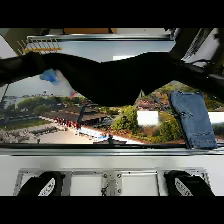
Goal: Fold the clothes and pants, and hang the long-sleeved shirts on hangers.
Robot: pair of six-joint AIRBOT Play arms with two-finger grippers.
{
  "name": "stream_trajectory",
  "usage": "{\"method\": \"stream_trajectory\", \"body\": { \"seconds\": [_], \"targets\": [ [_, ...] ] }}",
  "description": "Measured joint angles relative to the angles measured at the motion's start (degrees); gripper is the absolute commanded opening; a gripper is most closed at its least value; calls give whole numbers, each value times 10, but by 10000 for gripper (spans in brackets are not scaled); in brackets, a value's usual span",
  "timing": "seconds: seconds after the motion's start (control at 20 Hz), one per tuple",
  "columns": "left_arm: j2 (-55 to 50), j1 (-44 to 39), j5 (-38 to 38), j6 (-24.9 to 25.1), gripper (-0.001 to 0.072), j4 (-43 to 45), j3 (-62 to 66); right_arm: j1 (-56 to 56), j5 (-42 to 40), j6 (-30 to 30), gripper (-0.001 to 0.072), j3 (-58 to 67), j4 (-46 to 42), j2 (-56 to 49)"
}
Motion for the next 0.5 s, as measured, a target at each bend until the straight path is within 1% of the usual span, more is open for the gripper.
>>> {"method": "stream_trajectory", "body": {
  "seconds": [0.1,0.25,0.4,0.45,0.5],
  "targets": [
    [45,-11,-17,0,26,1,7,-11,48,51,25,0,-62,45],
    [89,-33,-25,-2,26,3,-21,-17,111,121,25,-16,-145,75],
    [97,-50,-26,-16,26,5,-93,-20,128,168,37,-53,-209,68],
    [91,-54,-24,-22,25,5,-120,-21,117,176,156,-66,-227,55],
    [79,-60,-18,-26,26,5,-151,-22,99,185,414,-75,-241,37]
  ]
}}
